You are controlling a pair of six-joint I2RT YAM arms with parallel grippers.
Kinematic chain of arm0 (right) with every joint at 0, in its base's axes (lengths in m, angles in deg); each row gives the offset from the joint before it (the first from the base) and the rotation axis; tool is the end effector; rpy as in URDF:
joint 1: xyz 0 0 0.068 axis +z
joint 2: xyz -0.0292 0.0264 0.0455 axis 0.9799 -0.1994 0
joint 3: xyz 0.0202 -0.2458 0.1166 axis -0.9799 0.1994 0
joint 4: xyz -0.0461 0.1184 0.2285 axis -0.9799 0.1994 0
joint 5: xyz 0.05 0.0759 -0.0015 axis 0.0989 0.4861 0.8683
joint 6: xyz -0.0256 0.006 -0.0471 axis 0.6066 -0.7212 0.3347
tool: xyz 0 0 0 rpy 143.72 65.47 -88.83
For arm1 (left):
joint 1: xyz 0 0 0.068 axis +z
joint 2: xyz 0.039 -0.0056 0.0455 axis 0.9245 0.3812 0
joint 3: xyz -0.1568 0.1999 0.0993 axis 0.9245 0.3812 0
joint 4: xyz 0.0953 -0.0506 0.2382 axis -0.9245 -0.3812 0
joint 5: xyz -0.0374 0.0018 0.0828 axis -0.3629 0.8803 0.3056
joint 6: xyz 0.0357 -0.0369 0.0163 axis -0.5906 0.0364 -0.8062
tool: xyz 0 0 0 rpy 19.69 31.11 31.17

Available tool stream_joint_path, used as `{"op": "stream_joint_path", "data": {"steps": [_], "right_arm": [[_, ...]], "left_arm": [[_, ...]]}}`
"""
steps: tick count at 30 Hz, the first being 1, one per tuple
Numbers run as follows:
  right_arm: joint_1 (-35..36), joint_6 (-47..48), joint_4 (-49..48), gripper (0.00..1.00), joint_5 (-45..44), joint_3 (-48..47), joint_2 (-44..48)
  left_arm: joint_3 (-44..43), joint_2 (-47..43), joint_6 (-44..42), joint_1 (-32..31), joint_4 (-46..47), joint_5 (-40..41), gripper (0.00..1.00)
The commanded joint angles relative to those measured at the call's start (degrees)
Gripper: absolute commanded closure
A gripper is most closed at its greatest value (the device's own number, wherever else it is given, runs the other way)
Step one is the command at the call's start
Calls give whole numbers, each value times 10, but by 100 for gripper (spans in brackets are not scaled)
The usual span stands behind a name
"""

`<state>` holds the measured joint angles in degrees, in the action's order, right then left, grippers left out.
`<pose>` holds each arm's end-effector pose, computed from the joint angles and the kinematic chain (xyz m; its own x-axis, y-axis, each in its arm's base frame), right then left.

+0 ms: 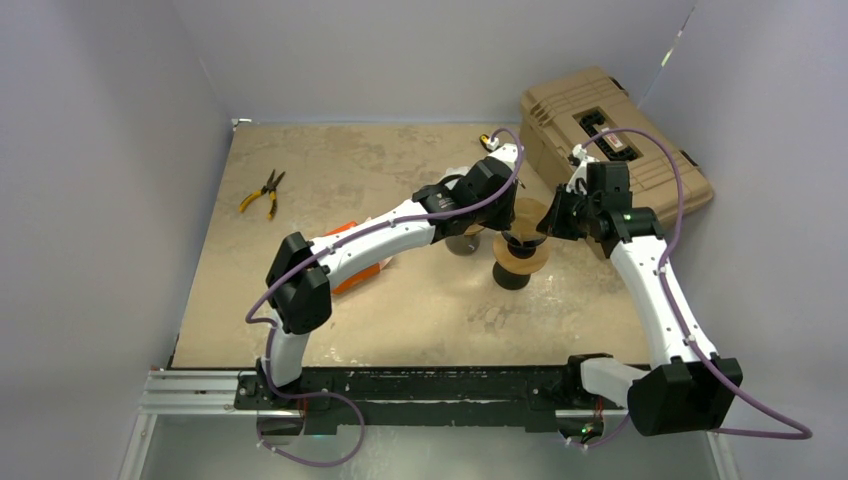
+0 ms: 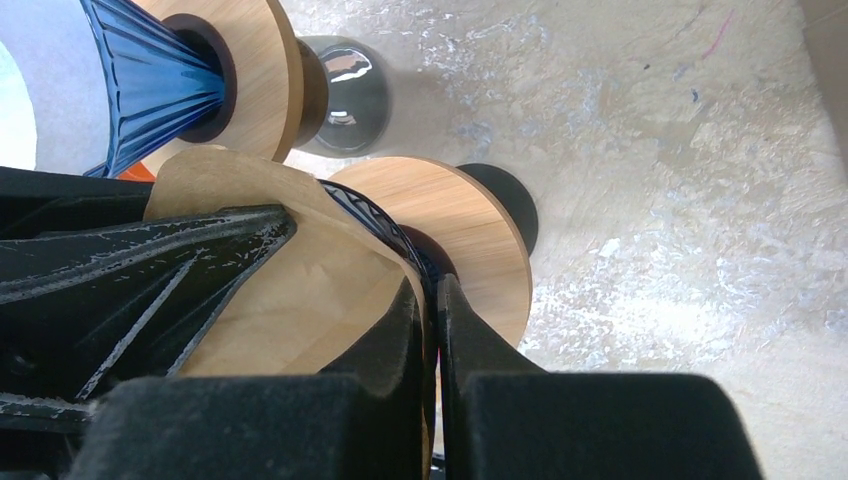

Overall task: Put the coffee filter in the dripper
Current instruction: Place the coffee filter in the coffee dripper.

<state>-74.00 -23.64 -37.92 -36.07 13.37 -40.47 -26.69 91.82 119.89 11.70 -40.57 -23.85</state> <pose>0.2379 0.0258 0.3266 -0.7449 0.2104 -0.6332 -0.0125 0.9444 0.3285 0.2674 -0.3855 0.3193 -0.6594 0.0431 -0.7506 0.4757 0.7970 -0.3721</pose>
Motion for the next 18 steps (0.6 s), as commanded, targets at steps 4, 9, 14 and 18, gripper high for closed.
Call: {"op": "stream_joint_path", "data": {"steps": [4,9,14,18], "right_arm": [[0,-4,7,77,-18,-40,24],[-1,-10,10,58,-23,-61,29],[-1,-16,11,48,-26,-73,34],[-1,-20,9,44,-32,-77,40]], "left_arm": [[-20,-18,-9,1,7,-2,72],[-14,-41,-3,1,13,-16,56],[-2,-67,5,1,22,-18,48],[5,-85,7,1,27,-21,43]]}}
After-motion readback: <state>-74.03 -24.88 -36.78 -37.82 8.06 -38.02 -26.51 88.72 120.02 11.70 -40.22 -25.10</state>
